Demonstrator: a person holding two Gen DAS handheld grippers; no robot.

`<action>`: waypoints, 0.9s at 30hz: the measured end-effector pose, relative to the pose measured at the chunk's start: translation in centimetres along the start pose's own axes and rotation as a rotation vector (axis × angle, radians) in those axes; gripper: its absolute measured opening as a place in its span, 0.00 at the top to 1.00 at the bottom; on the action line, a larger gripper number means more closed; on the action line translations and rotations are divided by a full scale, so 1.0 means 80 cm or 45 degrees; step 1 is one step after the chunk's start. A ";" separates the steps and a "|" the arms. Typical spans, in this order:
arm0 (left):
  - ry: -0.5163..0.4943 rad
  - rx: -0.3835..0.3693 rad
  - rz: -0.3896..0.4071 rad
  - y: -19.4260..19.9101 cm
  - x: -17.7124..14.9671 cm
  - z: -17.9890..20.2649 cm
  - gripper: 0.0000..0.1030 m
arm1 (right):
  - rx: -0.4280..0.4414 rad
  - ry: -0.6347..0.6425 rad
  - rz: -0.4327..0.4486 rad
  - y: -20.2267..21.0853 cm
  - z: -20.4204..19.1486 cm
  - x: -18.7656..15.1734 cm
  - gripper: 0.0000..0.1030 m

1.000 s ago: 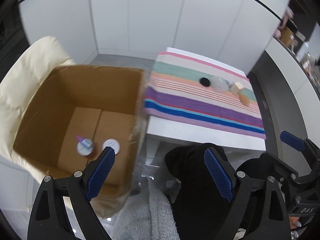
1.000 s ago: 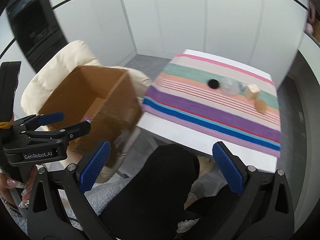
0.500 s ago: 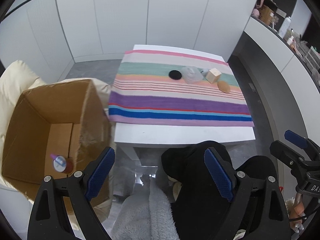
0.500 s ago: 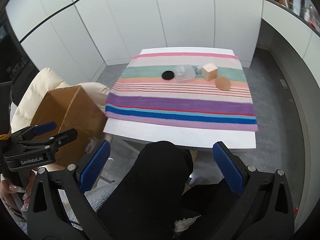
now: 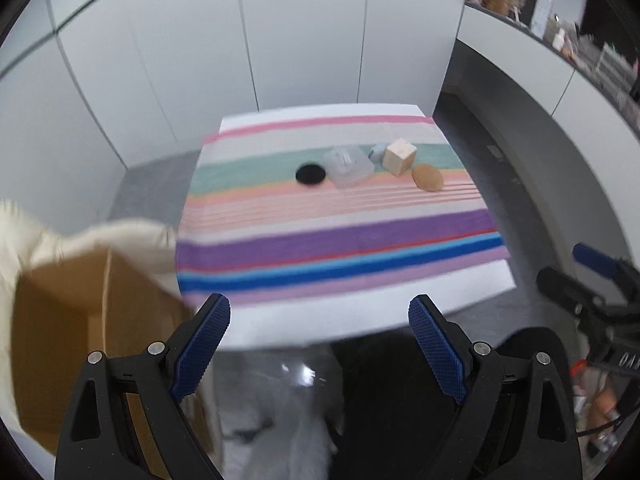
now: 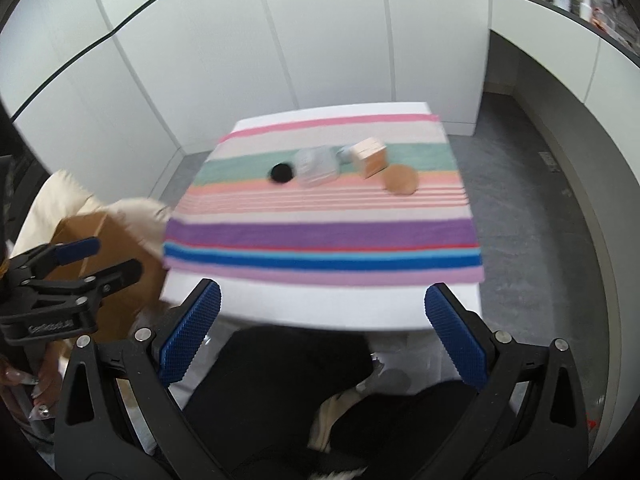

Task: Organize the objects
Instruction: 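Move both tools back from the box to the cloth, then grasp the black round compact with the left tool while the right tool grasps the tan sponge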

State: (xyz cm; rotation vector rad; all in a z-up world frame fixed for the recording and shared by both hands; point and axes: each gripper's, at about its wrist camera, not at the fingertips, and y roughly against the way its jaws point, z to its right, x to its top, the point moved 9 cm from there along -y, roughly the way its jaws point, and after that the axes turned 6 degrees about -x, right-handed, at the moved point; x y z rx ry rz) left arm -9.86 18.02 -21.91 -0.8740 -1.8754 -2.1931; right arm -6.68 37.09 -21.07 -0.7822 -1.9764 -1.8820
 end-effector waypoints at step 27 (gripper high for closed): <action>0.008 0.032 -0.112 -0.409 0.145 -0.075 0.11 | -0.196 -0.037 -0.133 -0.374 0.119 0.089 0.01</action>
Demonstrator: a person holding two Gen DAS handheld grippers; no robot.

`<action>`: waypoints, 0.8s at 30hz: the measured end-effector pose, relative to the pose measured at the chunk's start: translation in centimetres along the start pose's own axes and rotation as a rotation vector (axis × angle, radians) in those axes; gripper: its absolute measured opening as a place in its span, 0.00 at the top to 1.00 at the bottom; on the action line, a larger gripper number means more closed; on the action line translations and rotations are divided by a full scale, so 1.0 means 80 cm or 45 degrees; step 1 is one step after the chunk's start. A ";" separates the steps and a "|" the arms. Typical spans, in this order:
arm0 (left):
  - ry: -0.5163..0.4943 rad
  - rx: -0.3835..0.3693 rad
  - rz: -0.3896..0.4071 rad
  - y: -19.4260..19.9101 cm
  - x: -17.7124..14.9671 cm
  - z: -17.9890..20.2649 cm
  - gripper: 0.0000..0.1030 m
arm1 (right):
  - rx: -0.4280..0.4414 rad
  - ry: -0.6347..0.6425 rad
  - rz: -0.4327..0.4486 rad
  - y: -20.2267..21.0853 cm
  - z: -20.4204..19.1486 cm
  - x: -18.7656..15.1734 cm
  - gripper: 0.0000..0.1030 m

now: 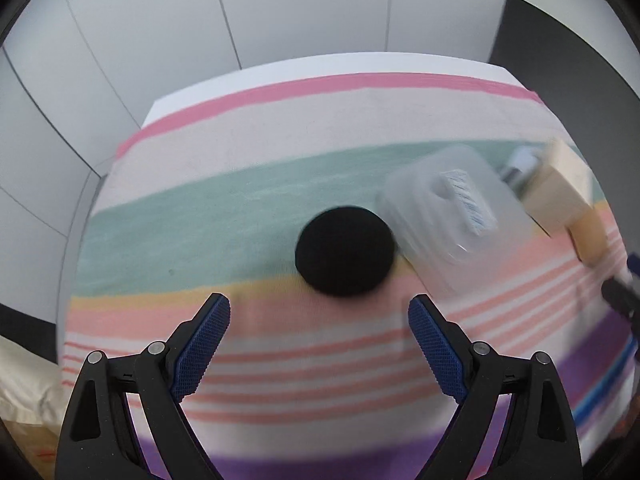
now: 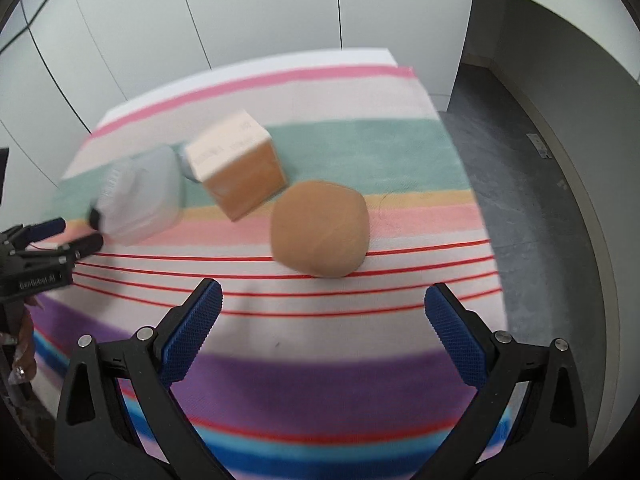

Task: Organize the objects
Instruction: 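Grasp the black round compact with the left tool while the right tool grasps the tan sponge, then lift the compact and sponge and carry both toward the cardboard box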

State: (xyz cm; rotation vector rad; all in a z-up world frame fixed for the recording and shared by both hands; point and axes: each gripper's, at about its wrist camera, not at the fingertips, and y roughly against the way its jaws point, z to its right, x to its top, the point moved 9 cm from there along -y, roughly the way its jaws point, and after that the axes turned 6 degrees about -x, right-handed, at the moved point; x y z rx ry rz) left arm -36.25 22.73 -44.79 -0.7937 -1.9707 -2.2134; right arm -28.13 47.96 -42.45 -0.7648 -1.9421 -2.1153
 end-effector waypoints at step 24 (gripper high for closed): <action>0.018 -0.009 0.134 0.025 0.042 0.011 0.54 | -0.075 0.117 0.138 0.009 -0.027 0.033 0.57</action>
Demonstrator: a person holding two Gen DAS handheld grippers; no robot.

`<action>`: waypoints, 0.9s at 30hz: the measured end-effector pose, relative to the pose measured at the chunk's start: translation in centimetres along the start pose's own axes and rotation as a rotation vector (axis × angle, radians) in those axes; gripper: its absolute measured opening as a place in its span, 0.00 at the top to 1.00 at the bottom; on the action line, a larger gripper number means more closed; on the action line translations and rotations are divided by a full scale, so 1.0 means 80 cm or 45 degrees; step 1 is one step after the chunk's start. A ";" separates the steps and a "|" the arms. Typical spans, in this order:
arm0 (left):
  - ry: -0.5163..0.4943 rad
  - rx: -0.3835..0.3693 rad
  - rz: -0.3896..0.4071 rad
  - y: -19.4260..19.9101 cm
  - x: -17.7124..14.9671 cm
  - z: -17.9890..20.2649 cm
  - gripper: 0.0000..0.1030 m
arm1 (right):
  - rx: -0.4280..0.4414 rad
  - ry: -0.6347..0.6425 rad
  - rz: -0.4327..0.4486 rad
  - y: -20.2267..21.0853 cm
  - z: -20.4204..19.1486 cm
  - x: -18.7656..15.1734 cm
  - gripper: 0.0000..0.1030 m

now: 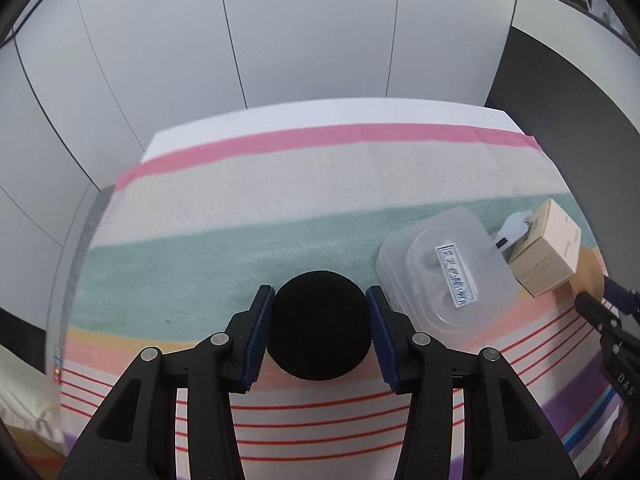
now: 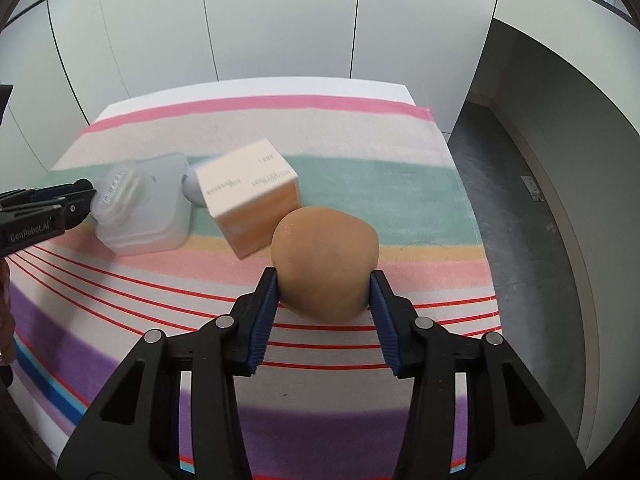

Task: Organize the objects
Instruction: 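Lift the compact and sponge and carry both toward the cardboard box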

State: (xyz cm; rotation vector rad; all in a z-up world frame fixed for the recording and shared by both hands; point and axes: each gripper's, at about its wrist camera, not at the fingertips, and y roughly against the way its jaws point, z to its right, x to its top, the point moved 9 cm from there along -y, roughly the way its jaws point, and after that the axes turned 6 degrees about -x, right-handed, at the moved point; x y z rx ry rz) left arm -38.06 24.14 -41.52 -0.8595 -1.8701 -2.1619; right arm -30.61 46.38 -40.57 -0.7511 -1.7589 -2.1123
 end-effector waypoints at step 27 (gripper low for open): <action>0.095 0.019 0.295 0.321 0.089 0.012 0.54 | 0.013 0.075 0.231 0.283 -0.003 0.125 0.70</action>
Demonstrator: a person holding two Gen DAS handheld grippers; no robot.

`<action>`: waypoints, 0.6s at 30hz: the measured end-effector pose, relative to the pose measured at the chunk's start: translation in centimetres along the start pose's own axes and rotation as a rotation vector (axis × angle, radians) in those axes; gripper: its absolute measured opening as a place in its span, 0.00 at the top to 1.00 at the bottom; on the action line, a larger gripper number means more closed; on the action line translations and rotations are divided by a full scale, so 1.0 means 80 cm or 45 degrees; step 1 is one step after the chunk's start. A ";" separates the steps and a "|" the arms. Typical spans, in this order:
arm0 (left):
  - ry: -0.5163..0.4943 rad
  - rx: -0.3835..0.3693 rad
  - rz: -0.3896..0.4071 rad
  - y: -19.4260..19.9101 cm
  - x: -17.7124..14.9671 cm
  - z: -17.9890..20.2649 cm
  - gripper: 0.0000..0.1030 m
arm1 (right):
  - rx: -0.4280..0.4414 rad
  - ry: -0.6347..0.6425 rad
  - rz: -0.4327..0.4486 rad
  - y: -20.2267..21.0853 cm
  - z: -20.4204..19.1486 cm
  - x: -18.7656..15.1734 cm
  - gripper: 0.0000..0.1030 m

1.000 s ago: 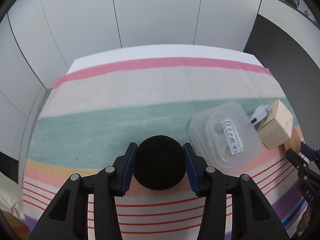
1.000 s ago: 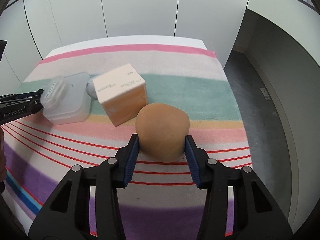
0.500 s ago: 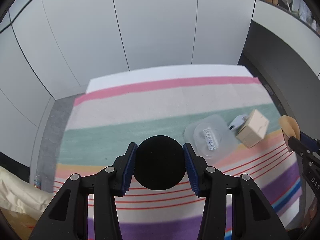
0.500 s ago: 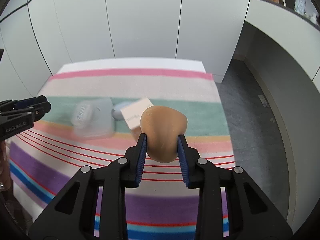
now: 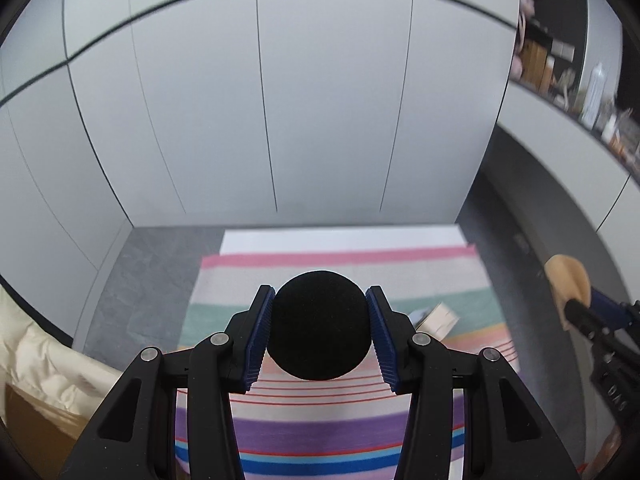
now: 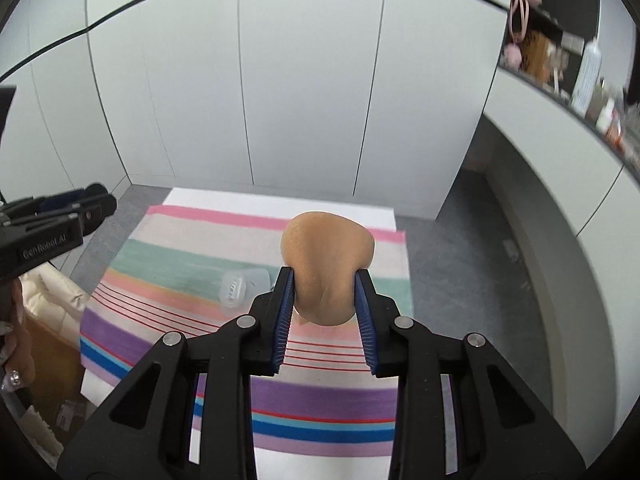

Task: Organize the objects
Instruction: 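Lift the compact and sponge and carry both toward the cardboard box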

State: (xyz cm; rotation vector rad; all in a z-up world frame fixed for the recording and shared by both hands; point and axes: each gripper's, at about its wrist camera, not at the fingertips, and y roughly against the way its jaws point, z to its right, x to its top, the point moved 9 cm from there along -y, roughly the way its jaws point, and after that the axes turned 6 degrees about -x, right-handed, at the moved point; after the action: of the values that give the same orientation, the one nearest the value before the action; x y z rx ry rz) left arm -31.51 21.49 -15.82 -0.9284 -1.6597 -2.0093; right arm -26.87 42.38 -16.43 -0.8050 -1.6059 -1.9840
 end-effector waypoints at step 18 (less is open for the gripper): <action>-0.006 0.013 0.046 0.110 0.022 0.034 0.54 | 0.042 -0.003 0.110 0.121 -0.006 0.044 0.70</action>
State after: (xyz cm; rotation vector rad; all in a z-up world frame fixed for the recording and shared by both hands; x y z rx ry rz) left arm -26.35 22.28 -8.04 -0.9534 -1.6417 -1.9750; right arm -22.96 39.89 -7.25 -0.8501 -1.5738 -1.8925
